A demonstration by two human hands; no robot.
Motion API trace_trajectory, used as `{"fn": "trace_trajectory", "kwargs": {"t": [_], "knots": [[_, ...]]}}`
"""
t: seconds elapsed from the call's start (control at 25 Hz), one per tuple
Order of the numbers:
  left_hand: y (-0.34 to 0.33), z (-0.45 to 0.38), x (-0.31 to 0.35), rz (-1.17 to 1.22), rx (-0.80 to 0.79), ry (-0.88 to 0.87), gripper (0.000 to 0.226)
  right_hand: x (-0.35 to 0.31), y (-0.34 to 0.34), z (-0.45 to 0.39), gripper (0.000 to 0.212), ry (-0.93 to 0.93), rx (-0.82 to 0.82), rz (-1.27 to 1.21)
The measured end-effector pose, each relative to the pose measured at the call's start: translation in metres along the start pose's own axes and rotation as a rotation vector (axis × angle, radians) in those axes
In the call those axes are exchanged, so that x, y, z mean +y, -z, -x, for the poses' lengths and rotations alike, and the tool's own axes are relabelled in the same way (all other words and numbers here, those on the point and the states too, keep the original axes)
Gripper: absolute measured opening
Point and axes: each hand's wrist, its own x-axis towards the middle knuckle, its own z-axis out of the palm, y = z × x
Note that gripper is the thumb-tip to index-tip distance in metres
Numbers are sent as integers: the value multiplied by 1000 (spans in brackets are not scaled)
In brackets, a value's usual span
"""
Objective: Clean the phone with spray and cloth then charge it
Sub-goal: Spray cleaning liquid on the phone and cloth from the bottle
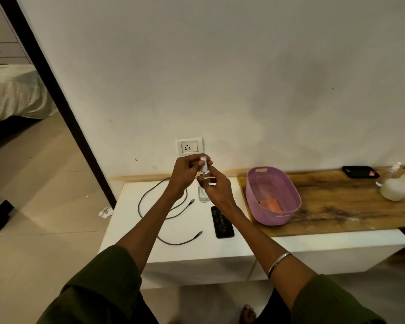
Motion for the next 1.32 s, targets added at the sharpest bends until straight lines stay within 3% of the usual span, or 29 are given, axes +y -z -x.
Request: {"fn": "trace_trajectory", "kwargs": {"t": [0.16,0.36,0.52,0.64,0.76,0.92,1.04,1.12,1.32], "knots": [[-21,7,-1,-5,325,11,15,-6,-3,3,46,38,141,115],[-35,9,15,92,504,-76,12,-3,-7,11,45,89,287,251],[-21,-10,29,72,453,-116,18,20,-12,30,50,-106,250,160],[-11,-13,6,-64,447,-73,20,38,-11,40,48,-73,258,155],[1,-8,-47,-255,411,-27,29,63,-8,45,48,-76,243,117],[10,12,-135,-383,383,129,8,99,2,47,50,-62,203,96],[13,27,-203,-534,344,205,14,132,6,47,45,-101,188,53],[14,30,-242,-603,300,240,6,153,5,45,45,-115,151,40],[8,38,-291,-694,240,269,13,183,8,45,54,-149,86,59]]}}
